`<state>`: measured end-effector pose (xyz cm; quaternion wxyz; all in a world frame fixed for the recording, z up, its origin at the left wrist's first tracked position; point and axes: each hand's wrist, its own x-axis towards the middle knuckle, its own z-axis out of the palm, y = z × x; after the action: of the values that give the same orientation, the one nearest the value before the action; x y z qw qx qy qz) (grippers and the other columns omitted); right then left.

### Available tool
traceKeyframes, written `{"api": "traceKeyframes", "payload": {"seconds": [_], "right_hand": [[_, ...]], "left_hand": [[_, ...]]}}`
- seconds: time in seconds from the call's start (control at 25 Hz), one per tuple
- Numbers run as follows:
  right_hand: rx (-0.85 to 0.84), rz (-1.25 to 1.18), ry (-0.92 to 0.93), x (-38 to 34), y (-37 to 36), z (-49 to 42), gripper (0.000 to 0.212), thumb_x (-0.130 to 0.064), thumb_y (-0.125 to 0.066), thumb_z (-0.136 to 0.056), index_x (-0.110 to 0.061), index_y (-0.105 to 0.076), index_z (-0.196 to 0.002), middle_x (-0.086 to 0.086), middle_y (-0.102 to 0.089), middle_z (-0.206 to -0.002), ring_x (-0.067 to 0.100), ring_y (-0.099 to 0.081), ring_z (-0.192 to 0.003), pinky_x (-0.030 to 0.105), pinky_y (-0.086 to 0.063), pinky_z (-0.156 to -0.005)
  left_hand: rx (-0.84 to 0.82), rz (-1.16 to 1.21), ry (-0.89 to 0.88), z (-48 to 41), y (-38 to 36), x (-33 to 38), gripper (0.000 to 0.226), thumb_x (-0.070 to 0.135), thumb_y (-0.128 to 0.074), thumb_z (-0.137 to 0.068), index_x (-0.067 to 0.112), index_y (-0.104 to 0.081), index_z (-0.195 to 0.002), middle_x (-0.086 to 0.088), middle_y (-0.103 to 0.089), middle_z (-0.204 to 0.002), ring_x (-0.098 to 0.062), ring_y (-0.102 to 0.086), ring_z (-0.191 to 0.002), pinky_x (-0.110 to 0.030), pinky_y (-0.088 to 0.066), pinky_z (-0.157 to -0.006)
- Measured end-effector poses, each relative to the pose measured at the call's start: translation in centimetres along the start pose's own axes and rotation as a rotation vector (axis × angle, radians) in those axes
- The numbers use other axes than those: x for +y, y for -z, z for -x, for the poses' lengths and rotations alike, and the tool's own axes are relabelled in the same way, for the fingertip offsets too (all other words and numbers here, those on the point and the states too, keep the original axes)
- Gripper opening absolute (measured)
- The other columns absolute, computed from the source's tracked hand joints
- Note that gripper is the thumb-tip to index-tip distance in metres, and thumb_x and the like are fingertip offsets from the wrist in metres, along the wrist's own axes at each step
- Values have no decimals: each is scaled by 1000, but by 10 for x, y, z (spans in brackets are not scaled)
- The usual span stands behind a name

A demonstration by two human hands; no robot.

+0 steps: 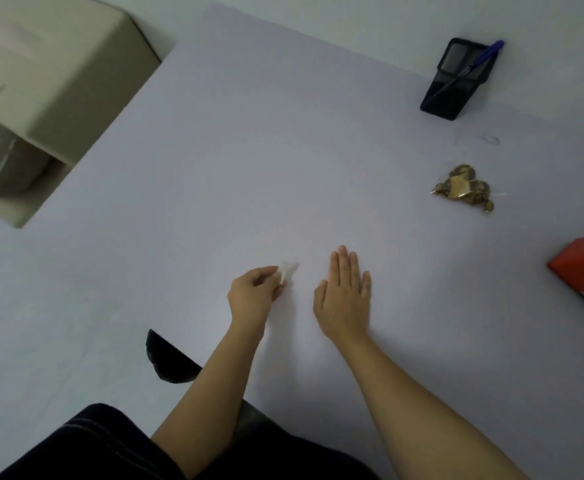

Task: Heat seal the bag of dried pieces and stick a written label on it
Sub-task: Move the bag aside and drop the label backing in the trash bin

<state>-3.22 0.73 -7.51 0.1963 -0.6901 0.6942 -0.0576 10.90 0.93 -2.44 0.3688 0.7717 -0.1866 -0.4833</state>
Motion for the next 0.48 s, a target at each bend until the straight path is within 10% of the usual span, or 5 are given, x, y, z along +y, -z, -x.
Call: {"api": "traceKeyframes", "payload": {"seconds": [0.24, 0.48], "right_hand": [[-22, -387, 193, -97, -9, 14, 43, -14, -39, -95, -5, -38, -137, 13, -37, -147, 25, -29, -138, 37, -20, -113], [-72, -542, 359, -238, -59, 64, 38, -13, -42, -95, -3, -43, -132, 13, -47, -138, 26, -39, -129, 38, -29, -110]], "left_hand": [[205, 532, 141, -1, 89, -9, 17, 6, -57, -90, 0, -58, -106, -10, -66, -89, -13, -69, -73, -17, -55, -61], [373, 569, 97, -21, 221, -58, 17, 11, -59, -90, 3, -59, -104, -7, -67, -87, -13, -67, -77, -21, -52, -68]]}}
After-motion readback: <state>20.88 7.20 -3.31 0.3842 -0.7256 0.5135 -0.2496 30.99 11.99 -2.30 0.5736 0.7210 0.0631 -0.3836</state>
